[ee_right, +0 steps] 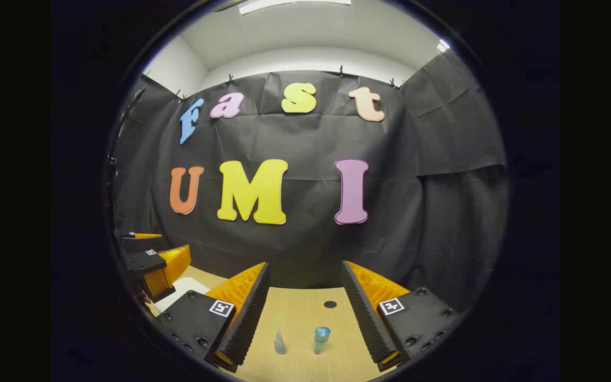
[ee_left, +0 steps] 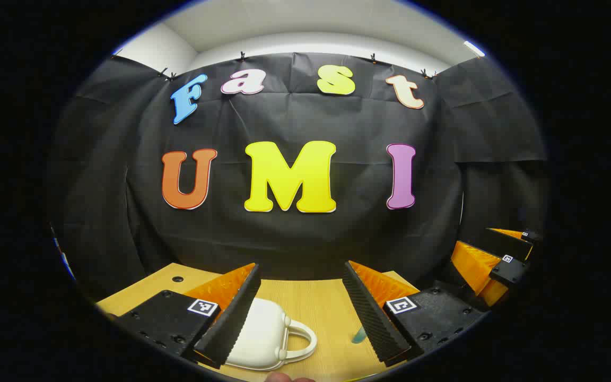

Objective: First open the suitcase, pack the skin care products into it, and then close the suitcase.

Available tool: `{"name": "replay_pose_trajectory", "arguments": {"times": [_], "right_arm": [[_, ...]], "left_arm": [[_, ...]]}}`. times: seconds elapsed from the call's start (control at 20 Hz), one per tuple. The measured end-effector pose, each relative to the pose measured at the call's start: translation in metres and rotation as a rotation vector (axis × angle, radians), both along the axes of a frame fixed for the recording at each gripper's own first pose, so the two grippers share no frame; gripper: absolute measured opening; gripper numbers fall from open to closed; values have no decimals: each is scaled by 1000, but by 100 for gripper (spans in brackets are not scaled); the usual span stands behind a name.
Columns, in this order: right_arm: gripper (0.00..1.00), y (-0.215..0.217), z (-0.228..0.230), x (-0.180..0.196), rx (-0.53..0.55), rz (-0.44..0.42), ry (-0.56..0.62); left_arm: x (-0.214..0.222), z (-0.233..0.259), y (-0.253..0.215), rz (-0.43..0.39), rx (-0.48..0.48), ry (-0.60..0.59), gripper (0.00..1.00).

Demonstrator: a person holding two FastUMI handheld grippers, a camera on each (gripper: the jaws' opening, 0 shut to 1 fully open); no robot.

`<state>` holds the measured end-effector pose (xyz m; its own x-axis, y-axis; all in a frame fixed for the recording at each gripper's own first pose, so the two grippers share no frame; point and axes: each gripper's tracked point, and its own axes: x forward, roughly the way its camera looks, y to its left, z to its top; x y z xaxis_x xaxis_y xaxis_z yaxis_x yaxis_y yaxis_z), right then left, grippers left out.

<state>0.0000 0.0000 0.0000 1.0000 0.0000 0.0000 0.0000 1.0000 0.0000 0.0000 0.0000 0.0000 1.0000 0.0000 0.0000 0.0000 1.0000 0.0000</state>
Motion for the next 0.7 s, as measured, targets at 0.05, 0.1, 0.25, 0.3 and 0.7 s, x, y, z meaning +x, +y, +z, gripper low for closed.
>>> {"name": "replay_pose_trajectory", "arguments": {"times": [0.05, 0.1, 0.25, 0.3, 0.7], "right_arm": [[81, -1, 0, 0, 3, 4, 2], [81, 0, -2, 1, 6, 9, 4], [81, -5, -8, 5, 6, 3, 25], [81, -7, -10, 6, 5, 3, 30], [80, -14, -12, 16, 7, 8, 33]], "left_arm": [[0, 0, 0, 4, 7, -1, 99], [1, 0, 1, 6, 10, -1, 99], [1, -4, -2, 8, 3, 7, 99], [1, -5, -3, 9, 4, 12, 99], [6, -10, -9, 6, 24, 18, 99]]}}
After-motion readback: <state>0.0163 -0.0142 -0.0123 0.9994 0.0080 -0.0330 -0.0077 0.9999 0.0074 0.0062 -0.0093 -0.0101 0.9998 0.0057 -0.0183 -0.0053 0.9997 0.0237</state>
